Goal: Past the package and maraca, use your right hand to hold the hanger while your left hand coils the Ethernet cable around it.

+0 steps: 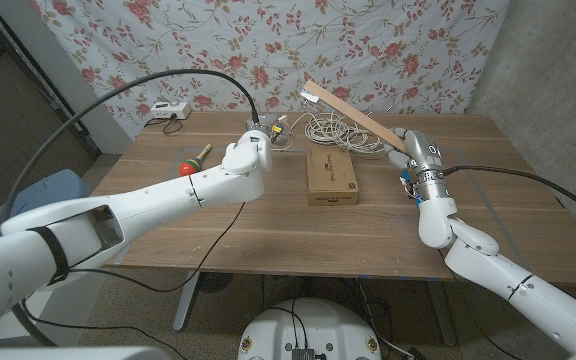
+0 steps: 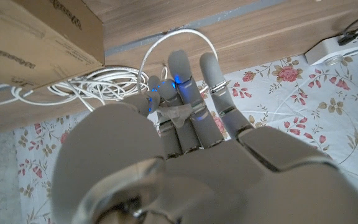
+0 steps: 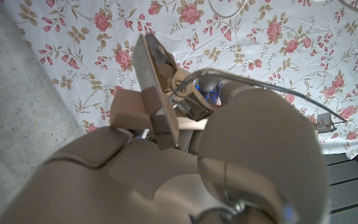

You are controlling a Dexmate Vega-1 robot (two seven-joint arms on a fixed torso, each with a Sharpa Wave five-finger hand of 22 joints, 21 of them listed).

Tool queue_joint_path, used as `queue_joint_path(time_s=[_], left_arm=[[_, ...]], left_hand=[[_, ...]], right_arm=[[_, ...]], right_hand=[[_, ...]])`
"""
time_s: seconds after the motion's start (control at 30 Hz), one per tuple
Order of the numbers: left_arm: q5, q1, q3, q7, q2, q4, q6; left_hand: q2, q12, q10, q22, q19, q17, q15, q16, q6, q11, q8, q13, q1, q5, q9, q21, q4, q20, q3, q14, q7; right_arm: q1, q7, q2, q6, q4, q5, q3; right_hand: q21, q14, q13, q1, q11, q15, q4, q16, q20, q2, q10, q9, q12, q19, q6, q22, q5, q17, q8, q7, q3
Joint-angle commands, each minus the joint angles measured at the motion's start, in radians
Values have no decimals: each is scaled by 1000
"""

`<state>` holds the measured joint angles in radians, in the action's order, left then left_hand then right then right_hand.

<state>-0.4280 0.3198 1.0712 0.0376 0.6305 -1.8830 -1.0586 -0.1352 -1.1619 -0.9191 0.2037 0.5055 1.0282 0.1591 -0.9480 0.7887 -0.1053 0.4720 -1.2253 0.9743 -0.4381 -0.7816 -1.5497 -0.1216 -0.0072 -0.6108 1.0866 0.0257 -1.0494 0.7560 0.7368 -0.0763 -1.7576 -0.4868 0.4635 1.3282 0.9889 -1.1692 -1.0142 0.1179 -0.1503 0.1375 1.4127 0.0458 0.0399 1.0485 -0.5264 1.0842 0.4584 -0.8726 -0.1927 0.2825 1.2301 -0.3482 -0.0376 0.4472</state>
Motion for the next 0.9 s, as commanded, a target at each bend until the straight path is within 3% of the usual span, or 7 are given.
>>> queue_joint_path(time_s=[0.03, 0.27, 0.5, 0.7, 0.9], left_arm=[[148, 125, -268, 120, -11, -60, 101], [134, 131, -279, 146, 15, -157, 42], [132, 145, -300, 197, 16, -209, 14], [136, 124, -300, 206, 19, -201, 45], [151, 87, -294, 189, 8, -140, 112]], left_hand=[[-11, -9, -32, 1, 10, 6, -1, -4, 38, -28, 105, -4, 14, -7, -3, -5, -1, -2, -9, 10, 36], [-11, -19, -29, 6, 8, 7, -5, 2, 37, -24, 109, -8, 15, -7, -6, -8, -1, 1, -12, 11, 42], [-11, -22, -27, 8, 6, 11, -6, 5, 37, -23, 110, 0, 17, -6, -4, -10, 0, 4, -15, 15, 45], [-12, -30, -23, 8, 5, 15, -8, 8, 38, -22, 109, -5, 18, -5, 1, -10, 1, 5, -16, 15, 46], [-10, -34, -21, 8, 4, 23, -7, 10, 36, -25, 110, -4, 18, -3, 2, -10, 1, 4, -17, 14, 44]], right_arm=[[20, 40, -23, -13, 51, -50, 34], [40, 33, -27, -28, 79, -55, 53], [71, 47, -34, -26, 114, -86, 88], [84, 71, -34, 18, 120, -102, 112], [88, 83, -24, 53, 104, -130, 129]], right_hand=[[7, -7, 1, 124, 1, -62, 1, 7, 82, 134, -9, 0, 2, -5, -46, 0, 3, 4, -8, 37, 7], [13, -13, -7, 126, 3, -62, 1, 15, 83, 134, -11, -1, 7, -8, -45, 4, 6, 3, -9, 34, 7], [18, -17, 3, 128, 1, -62, 1, 25, 83, 133, -7, -2, 2, -12, -44, 6, 8, 3, -8, 33, 7], [19, -19, -9, 129, 3, -62, 1, 27, 85, 132, -12, -5, 8, -11, -44, 7, 9, 3, -10, 32, 7], [20, -20, -1, 130, 4, -62, 1, 31, 86, 132, -10, -7, 4, -12, -43, 7, 10, 3, -11, 29, 7]])
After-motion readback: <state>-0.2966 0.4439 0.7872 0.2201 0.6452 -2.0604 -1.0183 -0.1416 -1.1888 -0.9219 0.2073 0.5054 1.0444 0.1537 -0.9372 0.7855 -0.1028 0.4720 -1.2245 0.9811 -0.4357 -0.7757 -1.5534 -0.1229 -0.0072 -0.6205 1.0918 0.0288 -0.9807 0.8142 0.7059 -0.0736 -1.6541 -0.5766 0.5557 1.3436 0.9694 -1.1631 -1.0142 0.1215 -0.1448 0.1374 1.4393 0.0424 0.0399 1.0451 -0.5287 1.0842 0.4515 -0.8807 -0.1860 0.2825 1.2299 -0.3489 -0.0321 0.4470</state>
